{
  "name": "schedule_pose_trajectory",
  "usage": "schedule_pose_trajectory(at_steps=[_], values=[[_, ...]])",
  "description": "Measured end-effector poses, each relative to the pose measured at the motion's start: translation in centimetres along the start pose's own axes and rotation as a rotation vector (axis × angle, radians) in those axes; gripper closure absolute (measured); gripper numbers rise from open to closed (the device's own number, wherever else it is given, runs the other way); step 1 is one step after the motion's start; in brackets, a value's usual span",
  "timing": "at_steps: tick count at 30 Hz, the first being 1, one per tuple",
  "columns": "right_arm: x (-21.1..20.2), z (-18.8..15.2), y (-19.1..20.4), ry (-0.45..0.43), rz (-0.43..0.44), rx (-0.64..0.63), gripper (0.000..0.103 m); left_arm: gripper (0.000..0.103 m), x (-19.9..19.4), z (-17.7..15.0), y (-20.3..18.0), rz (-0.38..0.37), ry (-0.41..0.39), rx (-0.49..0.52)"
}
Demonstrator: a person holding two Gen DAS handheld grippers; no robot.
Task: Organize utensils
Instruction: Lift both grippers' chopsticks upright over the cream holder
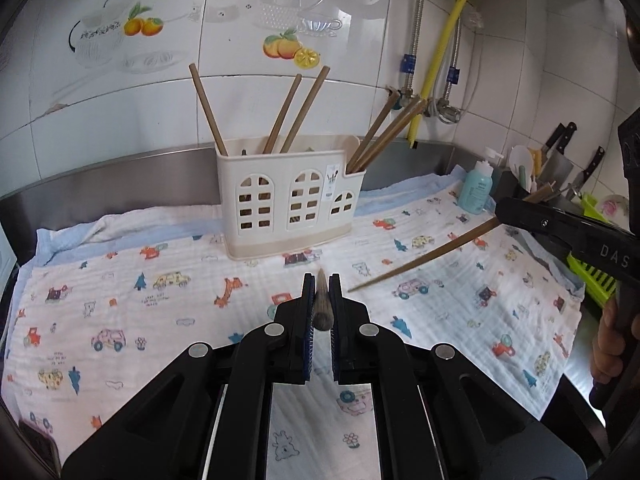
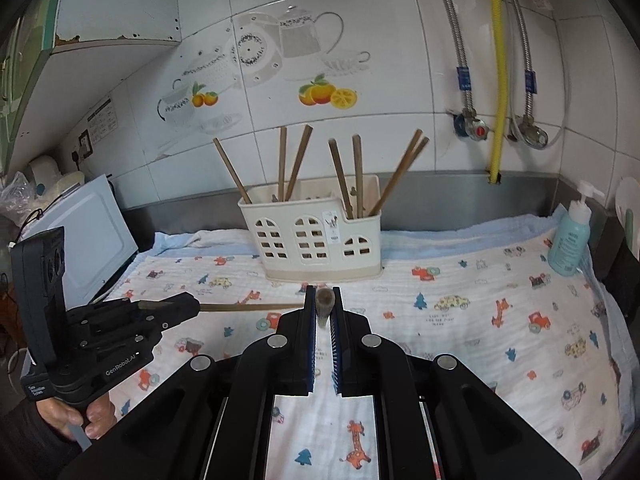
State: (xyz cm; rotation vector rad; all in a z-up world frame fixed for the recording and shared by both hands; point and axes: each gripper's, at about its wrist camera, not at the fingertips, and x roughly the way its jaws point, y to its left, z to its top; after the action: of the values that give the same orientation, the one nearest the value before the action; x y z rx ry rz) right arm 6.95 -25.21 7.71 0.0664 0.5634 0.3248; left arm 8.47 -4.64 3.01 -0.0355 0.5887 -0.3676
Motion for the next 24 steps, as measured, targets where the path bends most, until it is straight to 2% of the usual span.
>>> schedule_pose_trajectory(at_steps=[7,14,24], values=[[-0.2,4.8,0.8,-0.008,0.04,-0.085,0.096,0.098,-0.5,3.0,1.0,-0.016,0.005,0.012],[-0.1,10.6,1.8,-0.03,0.064,-0.153,0.096,0.098,-0.5,6.1,2.6,0.006,-0.008,0.031],[1.0,17.4,2.2,-0.093,0.099,-0.134,0.096,0.098,-0.3,9.1,3.8,0.046,-0.041,0.082]])
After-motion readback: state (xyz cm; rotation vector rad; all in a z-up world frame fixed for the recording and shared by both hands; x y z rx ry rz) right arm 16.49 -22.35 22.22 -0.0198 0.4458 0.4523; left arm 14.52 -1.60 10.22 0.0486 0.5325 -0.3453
